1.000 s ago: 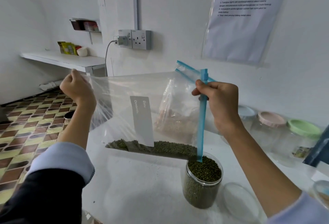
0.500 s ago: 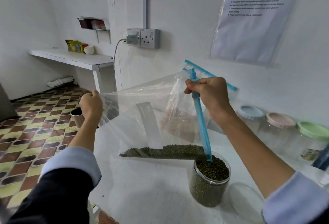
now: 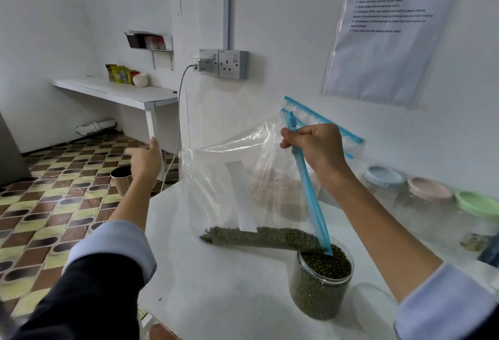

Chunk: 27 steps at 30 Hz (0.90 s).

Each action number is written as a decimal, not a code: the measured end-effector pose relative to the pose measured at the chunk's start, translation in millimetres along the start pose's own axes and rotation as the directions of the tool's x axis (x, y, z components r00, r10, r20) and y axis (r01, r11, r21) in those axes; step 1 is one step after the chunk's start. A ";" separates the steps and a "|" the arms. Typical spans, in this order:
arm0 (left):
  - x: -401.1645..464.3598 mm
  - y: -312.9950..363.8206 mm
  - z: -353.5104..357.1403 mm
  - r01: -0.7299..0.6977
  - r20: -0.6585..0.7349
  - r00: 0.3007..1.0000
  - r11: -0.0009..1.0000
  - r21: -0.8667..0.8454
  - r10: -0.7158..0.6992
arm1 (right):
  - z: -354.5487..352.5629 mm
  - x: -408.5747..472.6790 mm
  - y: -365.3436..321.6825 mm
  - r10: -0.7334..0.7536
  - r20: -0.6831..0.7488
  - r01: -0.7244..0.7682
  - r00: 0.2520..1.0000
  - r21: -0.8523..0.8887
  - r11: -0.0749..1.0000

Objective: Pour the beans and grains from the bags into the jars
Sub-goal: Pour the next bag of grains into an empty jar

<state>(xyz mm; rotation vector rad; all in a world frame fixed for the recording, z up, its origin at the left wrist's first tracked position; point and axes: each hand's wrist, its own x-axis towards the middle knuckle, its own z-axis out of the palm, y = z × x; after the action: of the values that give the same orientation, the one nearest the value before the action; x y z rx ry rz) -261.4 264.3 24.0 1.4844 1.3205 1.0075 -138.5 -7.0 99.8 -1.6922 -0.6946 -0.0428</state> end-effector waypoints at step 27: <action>-109.8 119.7 52.3 -0.416 0.364 0.647 0.710 -0.568 0.670 | -27.0 3.4 48.1 0.110 0.248 -0.030 0.962 -0.306 0.952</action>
<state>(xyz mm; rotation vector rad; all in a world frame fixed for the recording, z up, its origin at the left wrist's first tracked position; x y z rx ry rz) -189.7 144.7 122.5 1.6761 0.1594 1.0457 -104.3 -33.6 65.6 -2.0379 -0.8568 0.1363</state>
